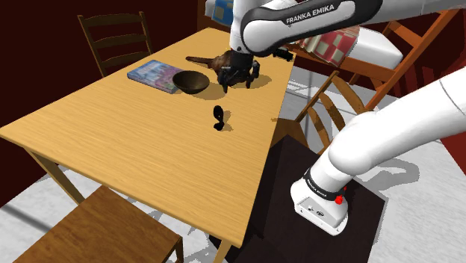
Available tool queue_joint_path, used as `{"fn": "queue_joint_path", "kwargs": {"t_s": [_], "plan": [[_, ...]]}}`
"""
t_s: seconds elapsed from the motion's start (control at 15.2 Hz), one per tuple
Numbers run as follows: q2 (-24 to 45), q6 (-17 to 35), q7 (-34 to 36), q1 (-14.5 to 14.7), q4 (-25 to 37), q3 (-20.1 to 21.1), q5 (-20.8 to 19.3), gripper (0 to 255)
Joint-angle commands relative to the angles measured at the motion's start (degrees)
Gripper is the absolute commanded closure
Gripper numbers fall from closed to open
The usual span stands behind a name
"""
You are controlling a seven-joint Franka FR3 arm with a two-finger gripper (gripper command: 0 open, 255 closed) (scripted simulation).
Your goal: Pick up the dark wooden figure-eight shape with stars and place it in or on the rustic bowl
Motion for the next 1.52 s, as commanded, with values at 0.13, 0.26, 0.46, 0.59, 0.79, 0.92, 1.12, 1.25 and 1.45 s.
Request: {"fn": "queue_joint_path", "kwargs": {"t_s": [0.13, 0.26, 0.46, 0.59, 0.79, 0.92, 1.12, 1.25, 1.45], "plan": [[9.2, 5.9, 7.3, -1.4, 1.7, 2.8, -2.9, 0], [14.1, 8.2, 11.2, -2.0, 3.3, 3.9, -5.0, 0], [21.6, 10.9, 17.4, -2.6, 6.4, 5.0, -8.9, 0], [26.6, 12.2, 21.5, -2.5, 8.8, 5.1, -11.8, 0], [29.1, 13.9, 23.1, -2.4, 9.2, 4.7, -13.4, 0], [30.3, 15.3, 23.8, -2.5, 8.8, 4.4, -14.4, 0], [32.1, 17.3, 24.8, -2.5, 8.5, 3.9, -15.9, 0], [32.5, 17.7, 25.0, -2.5, 8.4, 3.8, -16.2, 0], [32.5, 17.7, 25.0, -2.5, 8.4, 3.8, -16.2, 0]]}}
